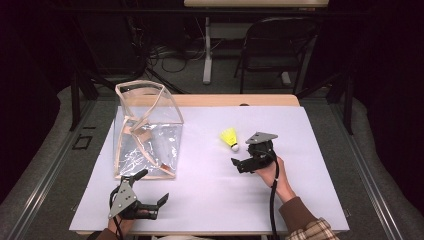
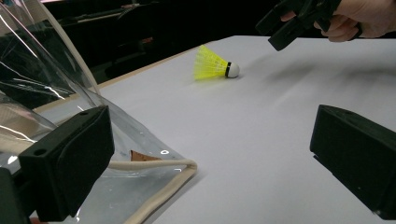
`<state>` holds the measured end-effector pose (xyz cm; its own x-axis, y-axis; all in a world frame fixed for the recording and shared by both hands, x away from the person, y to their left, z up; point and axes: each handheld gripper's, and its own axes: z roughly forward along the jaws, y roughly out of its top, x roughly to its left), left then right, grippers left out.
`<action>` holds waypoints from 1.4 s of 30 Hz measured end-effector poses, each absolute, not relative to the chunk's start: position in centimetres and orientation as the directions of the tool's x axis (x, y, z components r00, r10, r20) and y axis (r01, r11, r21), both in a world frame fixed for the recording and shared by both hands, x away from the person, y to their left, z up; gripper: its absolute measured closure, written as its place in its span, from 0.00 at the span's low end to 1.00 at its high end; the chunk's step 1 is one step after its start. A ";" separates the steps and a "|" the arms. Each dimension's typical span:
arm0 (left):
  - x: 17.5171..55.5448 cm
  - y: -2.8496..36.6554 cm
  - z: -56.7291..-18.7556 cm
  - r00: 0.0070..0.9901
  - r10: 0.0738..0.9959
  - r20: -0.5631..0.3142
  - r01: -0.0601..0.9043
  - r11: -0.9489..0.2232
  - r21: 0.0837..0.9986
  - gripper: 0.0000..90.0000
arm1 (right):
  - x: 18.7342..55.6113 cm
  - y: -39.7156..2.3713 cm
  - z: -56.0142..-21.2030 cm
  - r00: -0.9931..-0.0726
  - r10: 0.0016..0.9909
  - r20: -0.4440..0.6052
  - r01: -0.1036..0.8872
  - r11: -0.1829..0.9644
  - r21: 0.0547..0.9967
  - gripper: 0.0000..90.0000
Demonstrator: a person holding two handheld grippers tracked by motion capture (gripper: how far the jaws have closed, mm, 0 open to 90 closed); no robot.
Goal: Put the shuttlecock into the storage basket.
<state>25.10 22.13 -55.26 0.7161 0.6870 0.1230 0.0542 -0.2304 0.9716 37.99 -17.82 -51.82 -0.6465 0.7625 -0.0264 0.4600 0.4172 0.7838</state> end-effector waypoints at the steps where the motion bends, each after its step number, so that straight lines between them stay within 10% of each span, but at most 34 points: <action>1: 25.1 22.1 -55.3 0.716 0.687 0.126 0.054 -0.234 0.971 0.00 | 38.0 -17.8 -51.8 -0.647 0.762 -0.026 0.460 0.417 0.784 0.00; 42: 25.1 22.2 -55.3 0.723 0.681 0.120 0.065 -0.240 0.969 0.00 | 43.2 -13.6 -51.3 -0.570 0.821 -0.029 0.630 0.459 0.627 0.03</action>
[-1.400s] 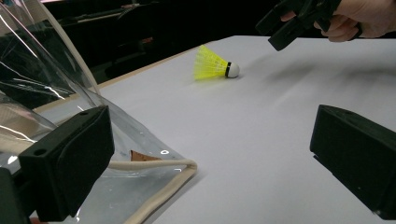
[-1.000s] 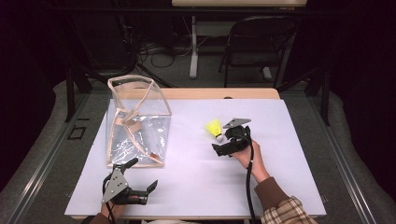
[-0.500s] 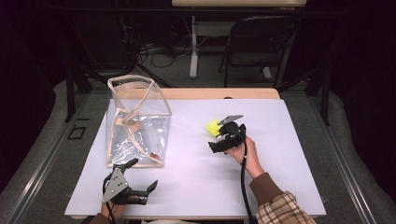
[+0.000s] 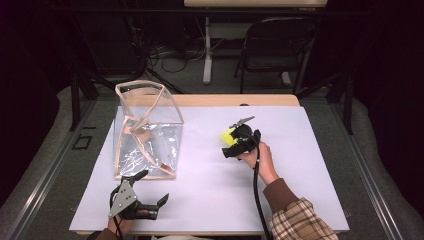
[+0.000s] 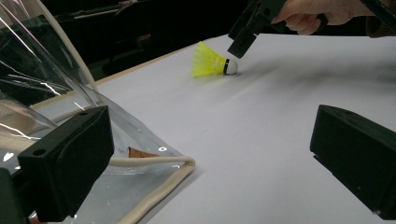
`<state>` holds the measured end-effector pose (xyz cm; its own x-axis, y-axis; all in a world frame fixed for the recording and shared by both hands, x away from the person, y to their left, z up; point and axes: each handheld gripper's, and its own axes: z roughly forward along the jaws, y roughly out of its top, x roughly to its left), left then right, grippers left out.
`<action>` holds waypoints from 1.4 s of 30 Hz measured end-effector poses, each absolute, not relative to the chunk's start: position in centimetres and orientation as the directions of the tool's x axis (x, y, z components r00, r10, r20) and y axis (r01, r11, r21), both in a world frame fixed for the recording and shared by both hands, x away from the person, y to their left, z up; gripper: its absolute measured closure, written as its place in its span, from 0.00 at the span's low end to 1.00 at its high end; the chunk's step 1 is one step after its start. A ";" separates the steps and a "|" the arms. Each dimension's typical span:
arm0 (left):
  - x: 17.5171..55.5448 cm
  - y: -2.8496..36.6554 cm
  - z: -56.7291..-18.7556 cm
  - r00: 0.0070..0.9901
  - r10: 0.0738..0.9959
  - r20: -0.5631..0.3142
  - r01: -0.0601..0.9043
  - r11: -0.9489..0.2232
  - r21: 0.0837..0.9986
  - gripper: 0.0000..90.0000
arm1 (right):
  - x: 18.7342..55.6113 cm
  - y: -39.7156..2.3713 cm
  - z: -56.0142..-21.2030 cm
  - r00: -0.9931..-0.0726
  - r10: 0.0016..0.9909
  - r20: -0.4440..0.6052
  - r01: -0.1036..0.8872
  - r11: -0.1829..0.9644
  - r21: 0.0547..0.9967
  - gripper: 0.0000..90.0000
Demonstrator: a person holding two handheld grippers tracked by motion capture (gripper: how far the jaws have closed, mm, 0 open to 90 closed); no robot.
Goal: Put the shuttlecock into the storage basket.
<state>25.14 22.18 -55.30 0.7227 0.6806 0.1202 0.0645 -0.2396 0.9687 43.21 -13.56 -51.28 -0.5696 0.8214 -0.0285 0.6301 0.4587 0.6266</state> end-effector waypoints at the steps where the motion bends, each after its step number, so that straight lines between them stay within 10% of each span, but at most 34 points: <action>1: 25.1 22.2 -55.3 0.722 0.681 0.121 0.065 -0.241 0.968 0.00 | 43.4 -13.4 -51.3 -0.565 0.824 -0.031 0.642 0.463 0.611 0.06; 20: 25.2 22.2 -55.3 0.725 0.679 0.116 0.071 -0.241 0.968 0.00 | 45.5 -12.8 -52.8 -0.498 0.866 -0.041 0.729 0.444 0.521 0.46; 42: 25.2 22.2 -55.3 0.726 0.678 0.114 0.071 -0.239 0.968 0.00 | 46.0 -13.0 -53.4 -0.487 0.873 -0.027 0.751 0.434 0.498 0.71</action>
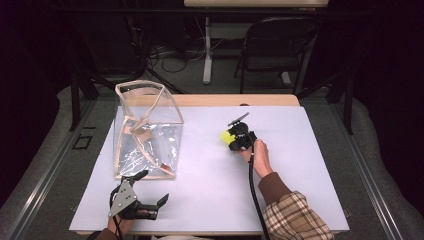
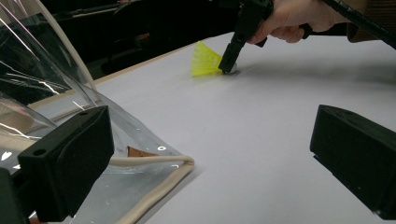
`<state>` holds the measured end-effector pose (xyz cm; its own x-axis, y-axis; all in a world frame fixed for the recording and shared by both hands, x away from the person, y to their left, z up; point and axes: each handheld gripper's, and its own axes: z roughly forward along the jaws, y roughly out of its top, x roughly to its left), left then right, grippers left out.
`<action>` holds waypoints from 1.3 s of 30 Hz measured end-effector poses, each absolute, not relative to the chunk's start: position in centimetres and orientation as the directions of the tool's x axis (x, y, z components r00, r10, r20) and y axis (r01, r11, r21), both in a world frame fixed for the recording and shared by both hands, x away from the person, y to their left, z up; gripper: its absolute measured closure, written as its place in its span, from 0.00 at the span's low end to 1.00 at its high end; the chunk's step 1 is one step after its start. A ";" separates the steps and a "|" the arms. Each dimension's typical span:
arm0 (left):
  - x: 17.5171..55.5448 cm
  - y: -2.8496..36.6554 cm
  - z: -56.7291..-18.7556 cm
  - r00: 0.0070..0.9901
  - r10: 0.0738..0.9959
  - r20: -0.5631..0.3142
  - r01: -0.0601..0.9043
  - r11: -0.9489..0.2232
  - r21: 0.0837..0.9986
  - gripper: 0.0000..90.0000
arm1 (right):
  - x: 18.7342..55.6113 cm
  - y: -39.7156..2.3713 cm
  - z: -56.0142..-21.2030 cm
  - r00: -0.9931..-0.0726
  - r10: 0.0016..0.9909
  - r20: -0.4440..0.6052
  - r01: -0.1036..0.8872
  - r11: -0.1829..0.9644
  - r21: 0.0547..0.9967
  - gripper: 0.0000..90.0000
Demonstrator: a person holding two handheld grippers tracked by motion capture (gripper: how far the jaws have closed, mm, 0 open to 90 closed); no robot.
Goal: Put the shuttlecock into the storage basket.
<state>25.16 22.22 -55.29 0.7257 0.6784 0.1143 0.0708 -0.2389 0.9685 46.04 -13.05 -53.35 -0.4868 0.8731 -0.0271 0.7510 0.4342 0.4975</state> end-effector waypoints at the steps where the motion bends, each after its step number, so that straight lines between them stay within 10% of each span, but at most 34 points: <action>1: 25.2 22.2 -55.3 0.726 0.678 0.114 0.071 -0.239 0.968 0.00 | 46.0 -13.0 -53.3 -0.488 0.873 -0.029 0.750 0.435 0.498 0.71; 39: 25.2 22.2 -55.3 0.725 0.679 0.115 0.073 -0.242 0.967 0.00 | 45.4 -13.5 -50.5 -0.519 0.853 -0.045 0.720 0.466 0.514 0.72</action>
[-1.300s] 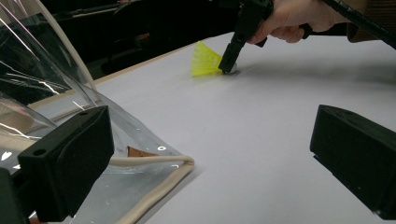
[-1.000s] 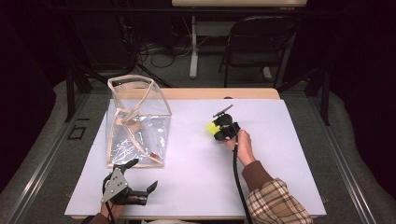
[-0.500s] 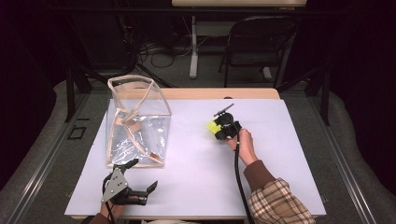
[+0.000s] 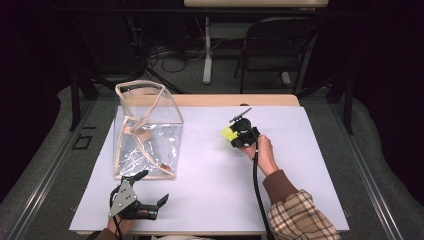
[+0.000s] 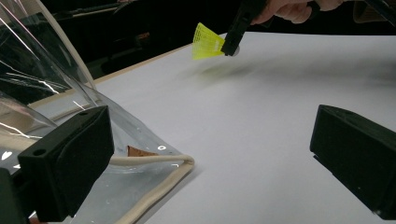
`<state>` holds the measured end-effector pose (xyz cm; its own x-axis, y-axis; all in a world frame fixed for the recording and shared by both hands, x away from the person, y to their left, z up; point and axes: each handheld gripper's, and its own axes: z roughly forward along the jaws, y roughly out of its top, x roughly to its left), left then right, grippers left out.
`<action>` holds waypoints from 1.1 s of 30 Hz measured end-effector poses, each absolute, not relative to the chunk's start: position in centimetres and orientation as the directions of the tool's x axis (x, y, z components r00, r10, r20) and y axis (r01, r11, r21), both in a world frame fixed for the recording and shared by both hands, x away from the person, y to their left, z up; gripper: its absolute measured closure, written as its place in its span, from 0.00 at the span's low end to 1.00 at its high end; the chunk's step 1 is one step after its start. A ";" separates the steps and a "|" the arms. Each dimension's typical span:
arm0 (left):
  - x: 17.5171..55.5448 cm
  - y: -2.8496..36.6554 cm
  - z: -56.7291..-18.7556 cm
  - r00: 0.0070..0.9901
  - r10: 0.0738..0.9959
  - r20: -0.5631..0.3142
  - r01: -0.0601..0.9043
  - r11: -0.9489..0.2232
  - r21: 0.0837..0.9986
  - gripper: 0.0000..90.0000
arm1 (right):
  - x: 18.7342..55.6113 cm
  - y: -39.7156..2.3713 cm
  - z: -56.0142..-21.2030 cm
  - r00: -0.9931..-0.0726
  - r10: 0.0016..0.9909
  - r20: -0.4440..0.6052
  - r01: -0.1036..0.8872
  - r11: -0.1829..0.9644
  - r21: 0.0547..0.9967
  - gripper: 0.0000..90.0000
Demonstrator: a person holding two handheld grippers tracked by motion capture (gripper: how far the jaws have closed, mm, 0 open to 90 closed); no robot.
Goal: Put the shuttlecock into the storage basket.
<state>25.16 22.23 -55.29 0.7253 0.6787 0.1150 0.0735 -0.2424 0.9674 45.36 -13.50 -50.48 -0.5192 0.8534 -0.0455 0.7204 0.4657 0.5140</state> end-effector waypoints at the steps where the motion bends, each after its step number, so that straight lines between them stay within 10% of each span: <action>1: 25.2 22.2 -55.3 0.725 0.679 0.115 0.074 -0.242 0.967 0.00 | 45.4 -13.6 -50.3 -0.525 0.850 -0.050 0.718 0.474 0.510 0.72; 33: 25.2 22.2 -55.3 0.723 0.681 0.116 0.074 -0.243 0.967 0.00 | 45.1 -14.9 -45.3 -0.521 0.847 -0.104 0.690 0.490 0.532 0.72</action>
